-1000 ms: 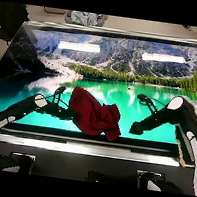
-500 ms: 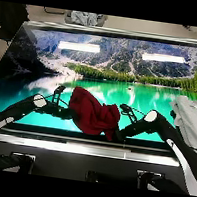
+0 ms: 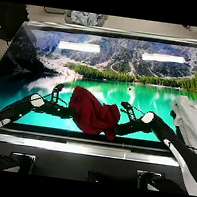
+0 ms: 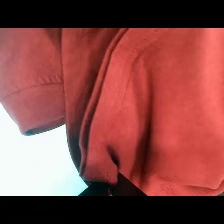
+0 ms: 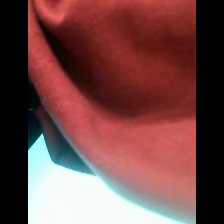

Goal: Fold the shirts.

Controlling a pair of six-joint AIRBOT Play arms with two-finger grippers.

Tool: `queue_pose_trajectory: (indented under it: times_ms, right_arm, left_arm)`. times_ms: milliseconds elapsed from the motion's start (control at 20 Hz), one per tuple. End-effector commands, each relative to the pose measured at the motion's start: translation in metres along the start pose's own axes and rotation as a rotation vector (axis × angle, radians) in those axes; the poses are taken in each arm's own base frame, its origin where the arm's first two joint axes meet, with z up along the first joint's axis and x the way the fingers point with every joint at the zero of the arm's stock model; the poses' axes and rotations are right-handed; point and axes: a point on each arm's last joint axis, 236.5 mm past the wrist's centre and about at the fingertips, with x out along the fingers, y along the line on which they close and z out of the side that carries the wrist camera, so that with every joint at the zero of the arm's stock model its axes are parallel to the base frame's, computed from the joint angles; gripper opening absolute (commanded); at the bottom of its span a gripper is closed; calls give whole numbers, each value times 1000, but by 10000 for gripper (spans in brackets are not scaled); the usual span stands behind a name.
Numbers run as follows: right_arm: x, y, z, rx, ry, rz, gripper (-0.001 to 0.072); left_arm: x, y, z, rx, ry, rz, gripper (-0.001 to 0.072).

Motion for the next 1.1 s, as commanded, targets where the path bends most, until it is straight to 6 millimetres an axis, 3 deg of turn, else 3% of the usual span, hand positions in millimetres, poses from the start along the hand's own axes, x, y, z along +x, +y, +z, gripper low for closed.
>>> queue_pose_trajectory:
  times_ms: [0, 100, 150, 200, 250, 300, 350, 400, 450, 500, 550, 600, 700, 800, 950, 1050]
  right_arm:
    - [-7, 3, 8, -76, -24, -3, 41]
    - [-38, 6, 23, -240, -46, -65, 41]
    - [-68, 6, 41, -324, -94, -147, 41]
    - [-112, 8, 67, -413, -174, -257, 41]
    - [-164, 14, 90, -504, -268, -379, 42]
    - [-234, 27, 114, -587, -398, -536, 42]
    - [-310, 43, 126, -633, -540, -694, 42]
    - [-396, 69, 127, -653, -720, -851, 42]
    - [-479, 104, 114, -670, -919, -975, 42]
    - [-535, 140, 96, -694, -1093, -1021, 42]
    - [-585, 183, 71, -725, -1283, -1025, 41]
    - [-618, 221, 47, -754, -1441, -975, 41]
    - [-643, 264, 18, -791, -1587, -864, 42]
    - [-647, 275, 7, -807, -1597, -840, 42]
    - [-639, 237, 5, -756, -1441, -997, 42]
    - [-623, 205, 5, -683, -1303, -1049, 42]
  left_arm:
    - [-10, -8, 9, 43, -34, -8, 25]
    - [-43, -35, 39, 140, -149, -33, 24]
    - [-74, -55, 61, 210, -243, -39, 23]
    - [-116, -79, 84, 290, -357, -42, 23]
    - [-164, -105, 104, 366, -481, -45, 23]
    - [-224, -135, 121, 435, -628, -53, 23]
    - [-288, -162, 130, 487, -776, -68, 23]
    - [-360, -190, 132, 522, -944, -97, 23]
    - [-425, -213, 126, 535, -1095, -133, 23]
    - [-483, -235, 112, 564, -1234, -171, 23]
    - [-529, -259, 92, 605, -1342, -224, 23]
    - [-555, -281, 71, 638, -1388, -302, 23]
    - [-579, -312, 39, 703, -1408, -420, 23]
    - [-585, -318, 28, 730, -1418, -440, 23]
    - [-573, -284, 44, 707, -1399, -222, 23]
    - [-545, -232, 61, 587, -1275, -8, 23]
